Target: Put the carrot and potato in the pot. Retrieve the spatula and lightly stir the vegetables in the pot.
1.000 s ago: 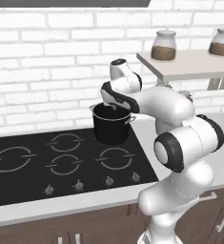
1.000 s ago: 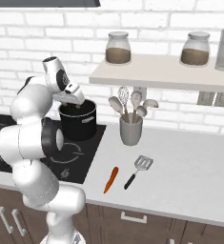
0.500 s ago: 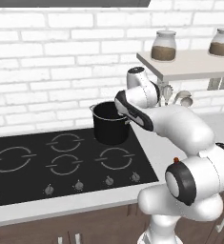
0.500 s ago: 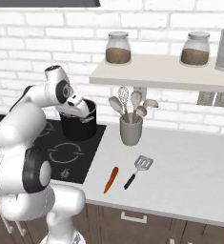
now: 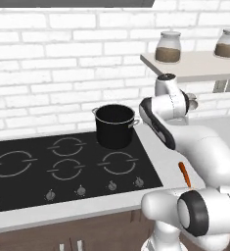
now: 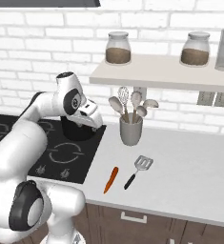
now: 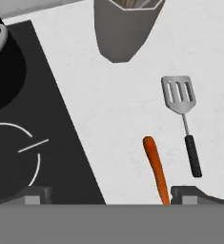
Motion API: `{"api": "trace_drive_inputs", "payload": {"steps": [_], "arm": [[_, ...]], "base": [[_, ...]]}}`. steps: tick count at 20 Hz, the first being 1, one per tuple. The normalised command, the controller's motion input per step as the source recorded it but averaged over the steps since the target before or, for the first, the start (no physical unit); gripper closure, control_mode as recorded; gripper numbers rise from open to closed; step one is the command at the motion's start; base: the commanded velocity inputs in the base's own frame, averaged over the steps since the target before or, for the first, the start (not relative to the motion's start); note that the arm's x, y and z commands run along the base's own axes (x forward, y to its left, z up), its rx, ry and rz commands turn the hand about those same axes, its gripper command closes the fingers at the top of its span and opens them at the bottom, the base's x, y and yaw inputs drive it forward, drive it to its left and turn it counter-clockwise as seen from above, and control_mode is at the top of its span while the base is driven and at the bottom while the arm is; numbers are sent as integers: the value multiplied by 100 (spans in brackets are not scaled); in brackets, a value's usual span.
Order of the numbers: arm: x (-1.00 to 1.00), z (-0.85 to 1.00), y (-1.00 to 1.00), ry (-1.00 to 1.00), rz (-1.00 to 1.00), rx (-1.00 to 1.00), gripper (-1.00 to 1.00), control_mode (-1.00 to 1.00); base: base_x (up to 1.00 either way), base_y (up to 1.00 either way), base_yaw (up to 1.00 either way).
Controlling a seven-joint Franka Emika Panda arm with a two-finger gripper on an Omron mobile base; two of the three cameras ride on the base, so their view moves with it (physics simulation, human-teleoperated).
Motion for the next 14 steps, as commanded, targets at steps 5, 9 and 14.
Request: {"api": "trace_drive_inputs", "payload": {"steps": [5, 9, 14], "arm": [[-49, -14, -93, 2, 0, 0, -100, -100], [-3, -36, -64, 10, 0, 0, -100, -100], [0, -43, -41, 11, 0, 0, -100, -100]], "base": [[0, 0, 0], [0, 0, 0], [0, 0, 0]]}}
